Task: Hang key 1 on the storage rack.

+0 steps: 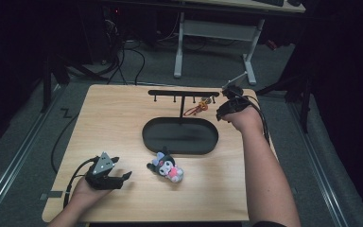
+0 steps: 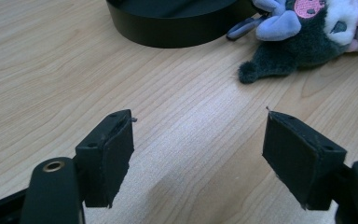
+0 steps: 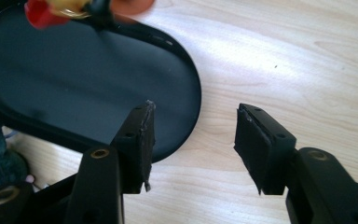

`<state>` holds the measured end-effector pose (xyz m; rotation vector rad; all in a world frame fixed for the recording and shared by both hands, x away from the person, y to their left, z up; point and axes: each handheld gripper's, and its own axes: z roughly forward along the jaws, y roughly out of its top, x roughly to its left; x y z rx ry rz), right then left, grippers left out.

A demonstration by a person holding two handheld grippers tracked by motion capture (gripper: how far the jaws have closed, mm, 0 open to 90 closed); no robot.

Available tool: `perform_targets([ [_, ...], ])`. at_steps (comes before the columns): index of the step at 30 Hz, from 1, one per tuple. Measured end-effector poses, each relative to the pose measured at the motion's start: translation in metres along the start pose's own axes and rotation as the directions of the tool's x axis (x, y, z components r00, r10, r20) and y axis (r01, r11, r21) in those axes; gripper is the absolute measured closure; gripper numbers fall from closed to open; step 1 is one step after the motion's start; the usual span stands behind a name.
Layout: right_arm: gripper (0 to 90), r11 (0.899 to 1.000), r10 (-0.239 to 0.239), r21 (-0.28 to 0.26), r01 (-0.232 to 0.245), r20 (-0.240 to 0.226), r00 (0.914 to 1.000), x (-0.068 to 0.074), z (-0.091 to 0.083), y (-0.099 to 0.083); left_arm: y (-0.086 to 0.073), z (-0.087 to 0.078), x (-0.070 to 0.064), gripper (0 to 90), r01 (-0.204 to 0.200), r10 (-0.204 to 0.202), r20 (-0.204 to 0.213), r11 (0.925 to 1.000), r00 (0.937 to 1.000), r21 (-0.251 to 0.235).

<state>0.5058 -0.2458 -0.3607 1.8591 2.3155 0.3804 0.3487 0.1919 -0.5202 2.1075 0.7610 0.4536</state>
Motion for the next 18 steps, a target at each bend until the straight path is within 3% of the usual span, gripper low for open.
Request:
perform_targets([
  [6, 45.5, 0.999, -0.013, -0.034, 0.012, -0.029, 0.9995, 0.001, 0.003, -0.025, 0.002, 0.000, -0.001, 26.3, 0.017, -0.017, 0.010, 0.9998, 0.9998, -0.008],
  [8, 45.4, 0.999, -0.017, -0.043, 0.016, -0.022, 0.9996, 0.002, 0.004, -0.030, 0.002, 0.000, -0.001, 27.2, 0.019, -0.019, 0.013, 0.9998, 0.9997, -0.008],
  [9, 45.4, 0.997, -0.039, -0.060, 0.039, 0.004, 0.9992, 0.006, 0.007, -0.044, 0.004, 0.000, -0.002, 27.6, 0.029, -0.029, 0.023, 0.9995, 0.9993, -0.007],
  [11, 45.3, 0.996, -0.038, -0.083, 0.038, 0.001, 0.9993, 0.008, 0.009, -0.054, 0.005, 0.001, -0.003, 28.6, 0.036, -0.035, 0.029, 0.9993, 0.9990, -0.014],
  [14, 43.8, 0.990, -0.065, -0.122, 0.065, 0.011, 0.9979, 0.016, 0.014, -0.075, 0.008, 0.001, -0.006, 30.6, 0.052, -0.051, 0.040, 0.9981, 0.9979, -0.032],
  [18, 42.1, 0.975, -0.091, -0.201, 0.095, 0.029, 0.9954, 0.023, 0.025, -0.108, 0.009, 0.001, -0.010, 33.3, 0.058, -0.056, 0.051, 0.9975, 0.9971, -0.040],
])
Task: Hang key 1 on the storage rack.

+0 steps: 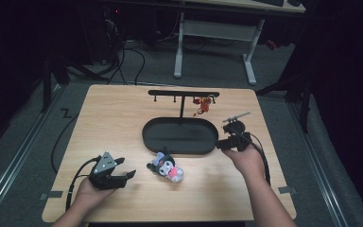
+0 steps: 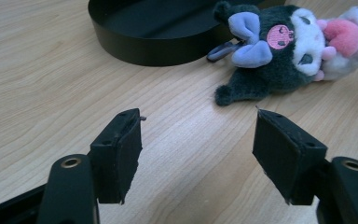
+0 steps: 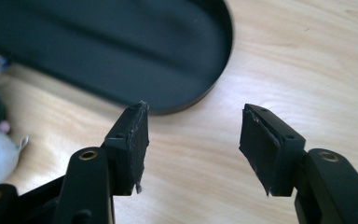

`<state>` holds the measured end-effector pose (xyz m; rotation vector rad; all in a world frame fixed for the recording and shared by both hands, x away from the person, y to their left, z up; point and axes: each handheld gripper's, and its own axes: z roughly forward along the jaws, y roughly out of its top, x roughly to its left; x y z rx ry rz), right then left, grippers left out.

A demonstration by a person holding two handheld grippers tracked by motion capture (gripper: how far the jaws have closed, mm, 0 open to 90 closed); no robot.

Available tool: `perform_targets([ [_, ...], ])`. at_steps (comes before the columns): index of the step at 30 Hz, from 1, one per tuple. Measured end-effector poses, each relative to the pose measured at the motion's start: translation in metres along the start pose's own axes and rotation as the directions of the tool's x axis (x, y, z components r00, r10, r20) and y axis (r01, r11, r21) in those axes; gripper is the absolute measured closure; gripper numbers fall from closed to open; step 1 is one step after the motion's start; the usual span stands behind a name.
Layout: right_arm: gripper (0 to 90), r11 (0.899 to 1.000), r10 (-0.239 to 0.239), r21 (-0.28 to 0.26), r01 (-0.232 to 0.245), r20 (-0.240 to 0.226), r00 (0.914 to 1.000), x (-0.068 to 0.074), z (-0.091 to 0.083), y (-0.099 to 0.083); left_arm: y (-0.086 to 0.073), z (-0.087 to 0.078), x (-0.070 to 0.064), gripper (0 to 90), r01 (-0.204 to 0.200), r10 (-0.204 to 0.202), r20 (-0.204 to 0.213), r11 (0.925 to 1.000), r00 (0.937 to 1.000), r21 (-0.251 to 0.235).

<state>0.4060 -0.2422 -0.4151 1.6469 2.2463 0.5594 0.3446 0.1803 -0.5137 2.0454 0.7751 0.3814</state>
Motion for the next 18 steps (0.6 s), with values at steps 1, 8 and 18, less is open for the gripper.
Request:
perform_targets([
  [1, 41.5, 0.999, -0.009, -0.031, 0.009, -0.002, 1.0000, 0.003, 0.002, -0.012, 0.000, 0.000, -0.001, 33.6, 0.003, -0.003, 0.001, 1.0000, 1.0000, -0.002],
  [8, 39.8, 0.979, 0.021, -0.201, -0.026, -0.024, 0.9995, 0.008, 0.013, -0.080, -0.001, -0.002, -0.003, 39.2, 0.047, -0.047, -0.001, 0.9984, 0.9989, -0.032],
  [18, 42.1, 0.939, 0.028, -0.338, -0.058, -0.094, 0.9952, 0.013, 0.018, -0.154, 0.004, 0.006, -0.006, 84.0, 0.072, -0.073, -0.103, 0.9973, 0.9920, -0.014],
])
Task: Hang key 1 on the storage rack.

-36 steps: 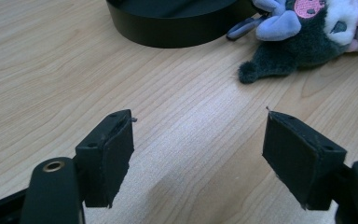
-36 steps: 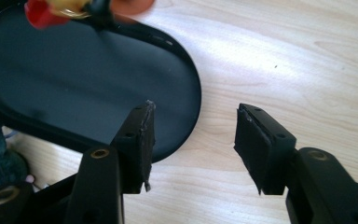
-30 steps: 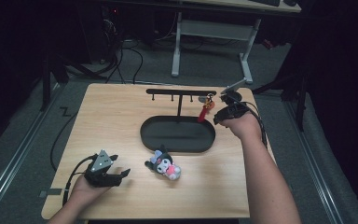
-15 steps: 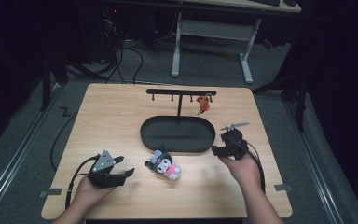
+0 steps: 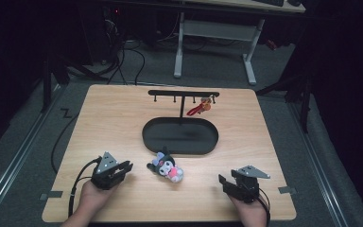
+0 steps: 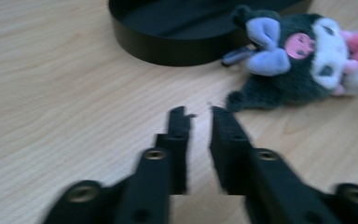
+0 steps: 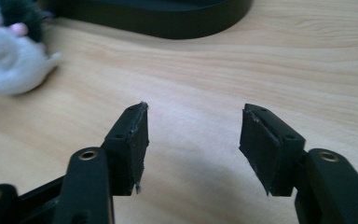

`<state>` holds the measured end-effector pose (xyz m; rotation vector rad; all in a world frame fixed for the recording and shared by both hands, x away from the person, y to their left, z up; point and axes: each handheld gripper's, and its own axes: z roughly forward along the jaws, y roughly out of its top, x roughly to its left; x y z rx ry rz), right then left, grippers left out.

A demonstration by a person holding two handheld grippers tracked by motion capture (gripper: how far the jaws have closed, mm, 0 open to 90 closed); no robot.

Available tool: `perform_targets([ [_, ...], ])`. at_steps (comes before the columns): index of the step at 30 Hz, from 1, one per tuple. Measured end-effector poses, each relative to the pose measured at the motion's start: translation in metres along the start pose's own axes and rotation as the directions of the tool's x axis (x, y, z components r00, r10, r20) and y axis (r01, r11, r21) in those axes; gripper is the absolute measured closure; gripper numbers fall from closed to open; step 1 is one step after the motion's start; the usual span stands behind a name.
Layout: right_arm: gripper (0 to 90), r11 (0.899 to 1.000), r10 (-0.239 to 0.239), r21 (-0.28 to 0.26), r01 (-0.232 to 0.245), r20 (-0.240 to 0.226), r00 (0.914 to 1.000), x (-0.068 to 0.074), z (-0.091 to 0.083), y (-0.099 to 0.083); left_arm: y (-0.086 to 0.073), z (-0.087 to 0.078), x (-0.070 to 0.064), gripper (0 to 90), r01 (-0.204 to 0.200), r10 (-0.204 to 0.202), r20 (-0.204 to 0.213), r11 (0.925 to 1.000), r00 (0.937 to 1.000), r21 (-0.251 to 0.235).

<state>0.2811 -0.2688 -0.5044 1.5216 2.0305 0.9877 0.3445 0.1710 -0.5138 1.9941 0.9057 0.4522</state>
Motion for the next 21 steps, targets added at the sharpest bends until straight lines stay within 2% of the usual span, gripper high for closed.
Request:
perform_targets([
  [1, 43.1, 1.000, -0.020, -0.004, 0.020, -0.003, 0.9998, 0.001, -0.002, -0.001, 0.002, 0.001, -0.001, 89.8, -0.004, 0.004, -0.009, 1.0000, 0.9999, -0.005],
  [2, 43.9, 1.000, -0.031, -0.005, 0.031, 0.004, 0.9995, 0.002, -0.002, -0.002, 0.007, 0.005, -0.002, 89.9, -0.016, 0.016, -0.023, 0.9999, 0.9996, -0.004],
  [5, 43.9, 1.000, -0.019, 0.007, 0.019, -0.025, 0.9995, 0.002, 0.003, -0.001, 0.018, 0.020, -0.006, 89.9, -0.018, 0.019, -0.045, 0.9997, 0.9988, 0.015],
  [7, 43.9, 0.999, -0.039, 0.012, 0.039, -0.030, 0.9988, 0.004, 0.006, 0.000, 0.025, 0.035, -0.012, 90.0, -0.002, 0.003, -0.034, 0.9994, 0.9994, 0.036],
  [9, 44.4, 0.998, -0.054, 0.013, 0.054, -0.041, 0.9977, 0.006, 0.008, 0.000, 0.030, 0.051, -0.024, 89.9, -0.029, 0.031, -0.028, 0.9979, 0.9991, 0.059],
  [12, 44.8, 0.998, -0.057, 0.010, 0.057, -0.052, 0.9971, 0.008, 0.005, 0.000, 0.032, 0.065, -0.038, 89.8, -0.023, 0.022, 0.013, 0.9967, 0.9997, 0.077],
  [14, 44.8, 0.998, -0.061, 0.001, 0.061, -0.054, 0.9967, 0.005, 0.002, 0.000, 0.032, 0.067, -0.042, 89.8, -0.028, 0.026, 0.023, 0.9963, 0.9994, 0.081],
  [15, 44.8, 0.999, -0.048, -0.011, 0.048, -0.047, 0.9977, 0.002, -0.003, 0.001, 0.032, 0.071, -0.058, 89.8, -0.050, 0.045, 0.060, 0.9948, 0.9972, 0.089],
  [17, 44.9, 0.999, -0.028, -0.028, 0.027, -0.040, 0.9988, -0.004, -0.007, 0.001, 0.034, 0.075, -0.073, 89.8, -0.071, 0.063, 0.090, 0.9938, 0.9939, 0.085],
  [21, 45.2, 0.998, 0.027, -0.052, -0.028, -0.020, 0.9994, -0.023, -0.015, -0.001, 0.040, 0.088, -0.110, 89.4, -0.122, 0.108, 0.163, 0.9898, 0.9807, 0.075],
])
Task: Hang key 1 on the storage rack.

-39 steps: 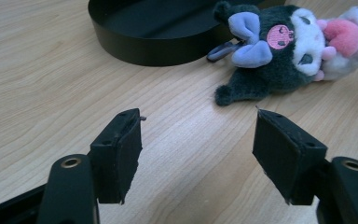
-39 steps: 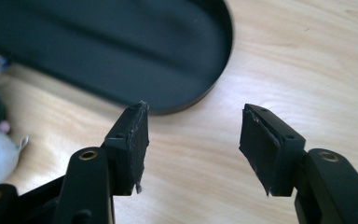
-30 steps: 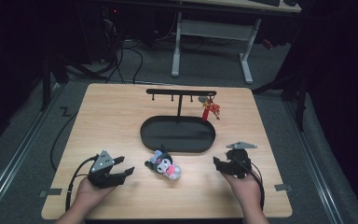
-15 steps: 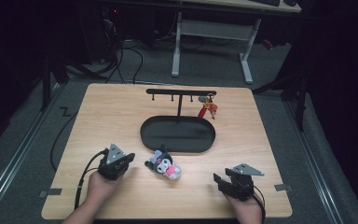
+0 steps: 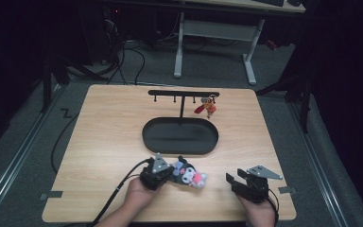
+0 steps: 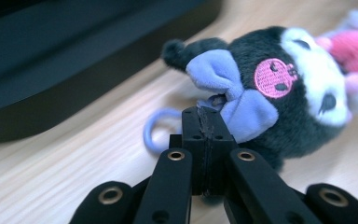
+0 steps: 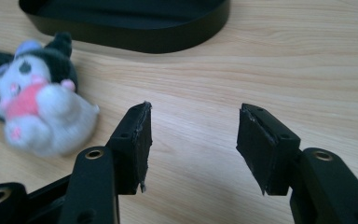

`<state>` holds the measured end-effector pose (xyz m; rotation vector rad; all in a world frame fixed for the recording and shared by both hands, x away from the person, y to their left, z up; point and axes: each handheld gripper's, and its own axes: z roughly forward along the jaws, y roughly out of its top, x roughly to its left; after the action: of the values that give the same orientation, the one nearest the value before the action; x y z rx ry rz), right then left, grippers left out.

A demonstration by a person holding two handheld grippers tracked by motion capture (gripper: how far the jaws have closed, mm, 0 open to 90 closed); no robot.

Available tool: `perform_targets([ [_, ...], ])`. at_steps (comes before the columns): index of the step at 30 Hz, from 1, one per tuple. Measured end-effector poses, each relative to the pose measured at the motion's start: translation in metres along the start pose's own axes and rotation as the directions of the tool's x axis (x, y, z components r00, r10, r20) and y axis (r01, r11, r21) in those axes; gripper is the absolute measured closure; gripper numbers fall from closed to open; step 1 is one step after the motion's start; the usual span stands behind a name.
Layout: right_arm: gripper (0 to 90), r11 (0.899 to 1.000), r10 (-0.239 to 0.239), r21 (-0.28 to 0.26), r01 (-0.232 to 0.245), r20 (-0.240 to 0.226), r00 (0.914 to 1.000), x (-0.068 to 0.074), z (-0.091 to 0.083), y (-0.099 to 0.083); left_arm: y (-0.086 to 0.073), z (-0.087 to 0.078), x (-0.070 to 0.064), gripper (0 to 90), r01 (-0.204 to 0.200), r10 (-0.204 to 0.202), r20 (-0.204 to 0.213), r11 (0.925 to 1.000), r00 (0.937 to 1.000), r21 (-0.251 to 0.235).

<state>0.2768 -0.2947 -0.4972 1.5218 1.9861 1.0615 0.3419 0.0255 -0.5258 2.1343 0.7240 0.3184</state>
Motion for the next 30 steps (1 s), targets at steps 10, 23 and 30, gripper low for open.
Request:
perform_targets([
  [10, 45.0, 0.999, 0.037, -0.002, -0.037, 0.024, 0.9990, -0.012, -0.001, -0.004, 0.033, 0.044, -0.042, 89.0, -0.063, 0.062, 0.056, 0.9980, 0.9965, 0.008],
  [23, 44.8, 0.999, 0.033, -0.003, -0.033, 0.035, 0.9989, -0.014, -0.001, -0.004, 0.030, 0.027, -0.008, 78.6, 0.004, -0.004, 0.008, 0.9994, 1.0000, -0.034],
  [30, 46.7, 1.000, 0.020, 0.014, -0.021, 0.044, 0.9988, -0.019, 0.005, -0.008, -0.022, -0.043, 0.042, 63.9, -0.004, 0.002, -0.093, 0.9998, 0.9957, -0.021],
])
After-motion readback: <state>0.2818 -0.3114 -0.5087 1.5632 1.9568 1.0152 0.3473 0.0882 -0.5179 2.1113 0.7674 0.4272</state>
